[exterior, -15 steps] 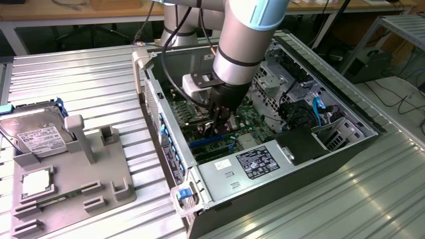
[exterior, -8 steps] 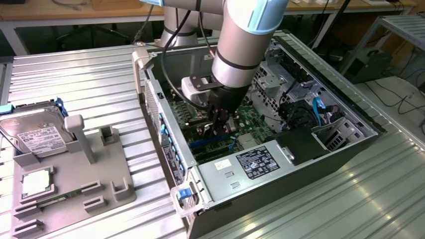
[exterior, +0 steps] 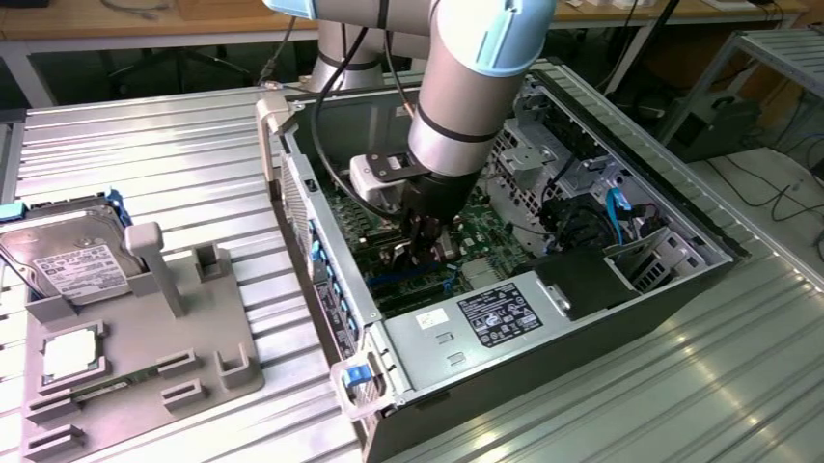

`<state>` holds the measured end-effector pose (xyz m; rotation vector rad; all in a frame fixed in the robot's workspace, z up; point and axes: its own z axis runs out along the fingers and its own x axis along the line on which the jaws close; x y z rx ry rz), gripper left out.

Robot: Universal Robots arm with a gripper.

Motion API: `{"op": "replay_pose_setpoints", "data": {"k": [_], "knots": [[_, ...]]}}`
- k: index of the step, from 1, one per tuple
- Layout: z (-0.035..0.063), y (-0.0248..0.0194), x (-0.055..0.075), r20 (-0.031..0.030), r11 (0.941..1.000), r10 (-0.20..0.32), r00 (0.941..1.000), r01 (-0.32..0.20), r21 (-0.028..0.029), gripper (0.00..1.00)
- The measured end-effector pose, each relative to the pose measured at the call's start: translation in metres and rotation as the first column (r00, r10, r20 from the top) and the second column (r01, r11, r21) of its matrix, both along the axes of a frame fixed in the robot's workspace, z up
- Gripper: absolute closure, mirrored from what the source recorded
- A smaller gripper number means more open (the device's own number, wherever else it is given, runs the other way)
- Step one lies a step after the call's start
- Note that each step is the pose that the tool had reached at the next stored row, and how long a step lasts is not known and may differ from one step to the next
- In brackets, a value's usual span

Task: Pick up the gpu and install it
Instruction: 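Insert the gpu into the slot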

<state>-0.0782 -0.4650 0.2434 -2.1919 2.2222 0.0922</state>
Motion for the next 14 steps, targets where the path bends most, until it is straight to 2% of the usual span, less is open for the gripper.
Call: {"op": "replay_pose_setpoints", "data": {"k": [14], "knots": [[-0.0001,0.0,0.0,0.0001,1.0,0.0,1.0,0.0,0.0002,0.72]]}}
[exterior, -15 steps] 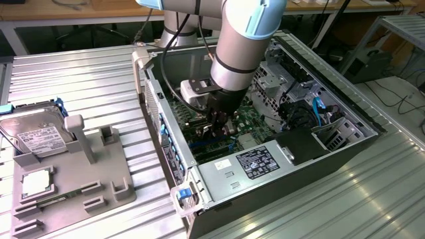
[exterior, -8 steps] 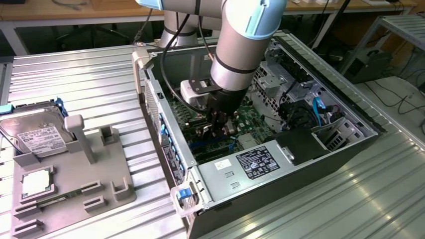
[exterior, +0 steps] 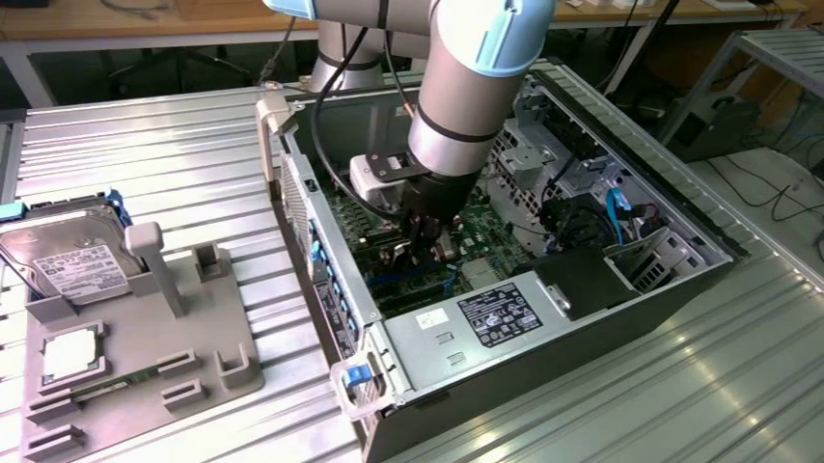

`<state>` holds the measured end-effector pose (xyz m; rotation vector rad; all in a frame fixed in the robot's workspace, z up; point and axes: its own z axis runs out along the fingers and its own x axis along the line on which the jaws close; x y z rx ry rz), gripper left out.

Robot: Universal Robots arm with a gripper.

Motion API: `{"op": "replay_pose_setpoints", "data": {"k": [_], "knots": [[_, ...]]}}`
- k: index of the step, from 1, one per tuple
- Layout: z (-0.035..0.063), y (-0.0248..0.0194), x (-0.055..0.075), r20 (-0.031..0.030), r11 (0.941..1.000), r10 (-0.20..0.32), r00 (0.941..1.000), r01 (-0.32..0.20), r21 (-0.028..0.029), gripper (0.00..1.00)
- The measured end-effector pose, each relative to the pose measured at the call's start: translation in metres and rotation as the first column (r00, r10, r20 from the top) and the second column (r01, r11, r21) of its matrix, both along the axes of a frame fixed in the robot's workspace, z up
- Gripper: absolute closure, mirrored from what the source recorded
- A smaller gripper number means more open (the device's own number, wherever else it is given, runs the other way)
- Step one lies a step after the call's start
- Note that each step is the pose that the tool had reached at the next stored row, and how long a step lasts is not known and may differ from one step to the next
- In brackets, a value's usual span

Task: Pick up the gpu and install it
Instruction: 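Insert the gpu into the slot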

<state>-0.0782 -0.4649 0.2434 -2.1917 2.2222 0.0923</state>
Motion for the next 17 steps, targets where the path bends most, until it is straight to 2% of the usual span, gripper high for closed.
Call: {"op": "replay_pose_setpoints", "data": {"k": [17], "knots": [[0.0011,0.0007,-0.0013,0.0001,1.0,0.001,1.0,-0.001,0.0002,0.72]]}}
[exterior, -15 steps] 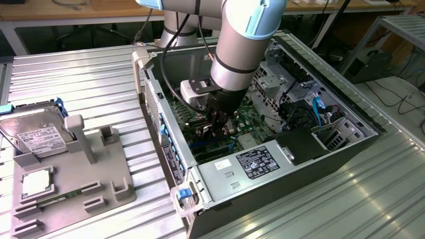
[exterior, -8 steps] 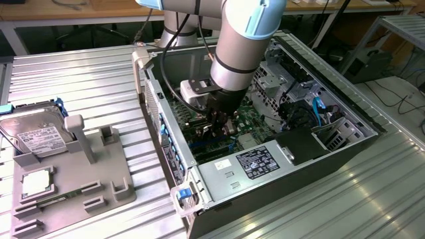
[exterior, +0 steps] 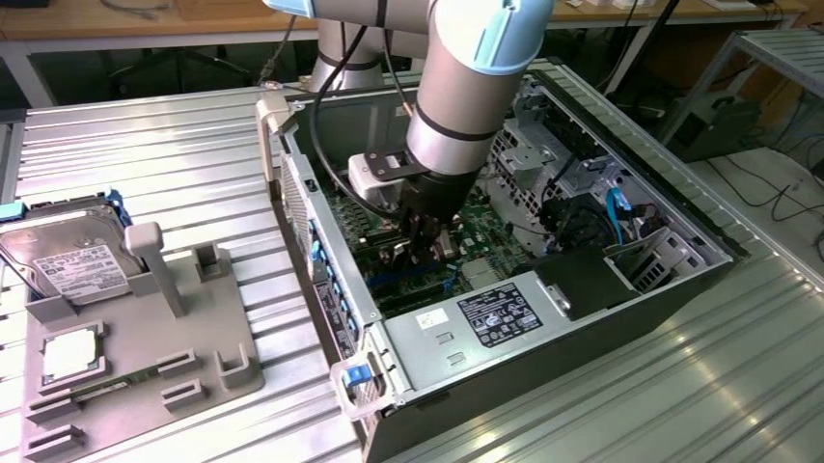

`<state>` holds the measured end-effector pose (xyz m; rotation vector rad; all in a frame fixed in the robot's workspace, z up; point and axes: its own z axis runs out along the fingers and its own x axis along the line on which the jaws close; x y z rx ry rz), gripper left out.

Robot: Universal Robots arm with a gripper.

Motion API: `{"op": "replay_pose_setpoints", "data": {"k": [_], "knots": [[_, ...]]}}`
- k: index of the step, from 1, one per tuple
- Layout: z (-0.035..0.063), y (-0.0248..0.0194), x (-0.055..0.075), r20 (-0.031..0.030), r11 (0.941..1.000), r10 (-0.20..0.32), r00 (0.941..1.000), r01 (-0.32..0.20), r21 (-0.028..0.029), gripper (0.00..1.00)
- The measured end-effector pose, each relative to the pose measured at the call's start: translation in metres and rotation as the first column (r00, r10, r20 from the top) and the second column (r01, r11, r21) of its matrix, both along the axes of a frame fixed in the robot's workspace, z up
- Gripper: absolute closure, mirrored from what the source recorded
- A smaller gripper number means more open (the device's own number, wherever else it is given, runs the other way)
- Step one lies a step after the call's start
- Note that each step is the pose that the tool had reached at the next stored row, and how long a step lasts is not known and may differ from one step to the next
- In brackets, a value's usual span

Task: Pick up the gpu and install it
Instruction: 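Insert the gpu into the slot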

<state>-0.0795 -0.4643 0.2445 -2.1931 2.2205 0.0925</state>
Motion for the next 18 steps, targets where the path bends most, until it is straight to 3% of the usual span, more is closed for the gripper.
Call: {"op": "replay_pose_setpoints", "data": {"k": [18], "knots": [[-0.005,0.0006,0.0,-0.0002,1.0,0.0,1.0,0.0,-0.0003,0.72]]}}
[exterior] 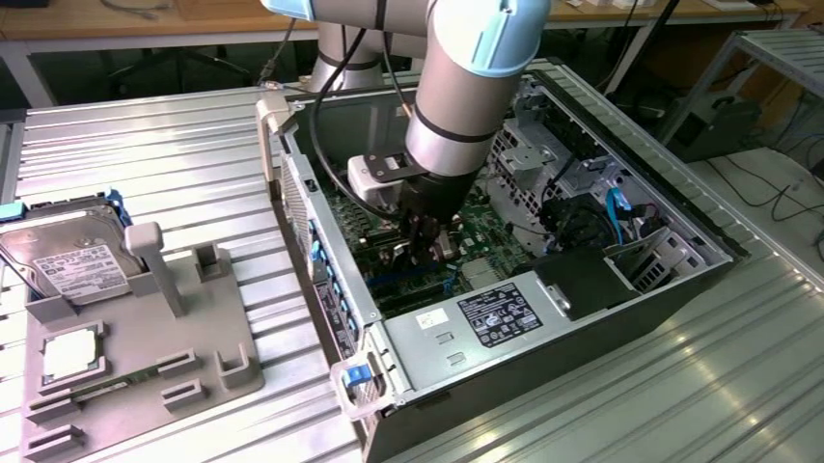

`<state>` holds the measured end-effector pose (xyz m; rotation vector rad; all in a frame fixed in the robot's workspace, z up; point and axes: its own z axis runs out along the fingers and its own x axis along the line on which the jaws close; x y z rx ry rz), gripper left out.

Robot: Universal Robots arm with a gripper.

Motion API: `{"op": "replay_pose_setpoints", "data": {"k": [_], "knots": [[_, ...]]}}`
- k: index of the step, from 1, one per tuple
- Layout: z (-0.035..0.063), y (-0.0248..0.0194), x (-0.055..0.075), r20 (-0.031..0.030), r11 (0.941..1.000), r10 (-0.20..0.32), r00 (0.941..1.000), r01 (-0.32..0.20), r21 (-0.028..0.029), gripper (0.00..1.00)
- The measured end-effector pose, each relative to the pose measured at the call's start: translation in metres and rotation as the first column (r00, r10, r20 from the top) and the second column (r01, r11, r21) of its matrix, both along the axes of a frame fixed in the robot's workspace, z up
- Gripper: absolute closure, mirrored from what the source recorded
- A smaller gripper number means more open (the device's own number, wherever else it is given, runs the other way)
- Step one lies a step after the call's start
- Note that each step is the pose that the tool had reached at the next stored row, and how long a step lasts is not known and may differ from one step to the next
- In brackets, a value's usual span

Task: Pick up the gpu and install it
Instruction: 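Insert the gpu into the slot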

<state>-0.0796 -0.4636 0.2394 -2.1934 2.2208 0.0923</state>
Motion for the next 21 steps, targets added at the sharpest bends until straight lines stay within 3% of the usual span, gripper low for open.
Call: {"op": "replay_pose_setpoints", "data": {"k": [10,21], "knots": [[0.0027,0.0003,0.0,0.0008,1.0,0.0,1.0,0.0,0.0022,0.72],[0.0073,0.0,-0.0003,0.0001,1.0,0.0,1.0,0.0,0.0,0.72]]}}
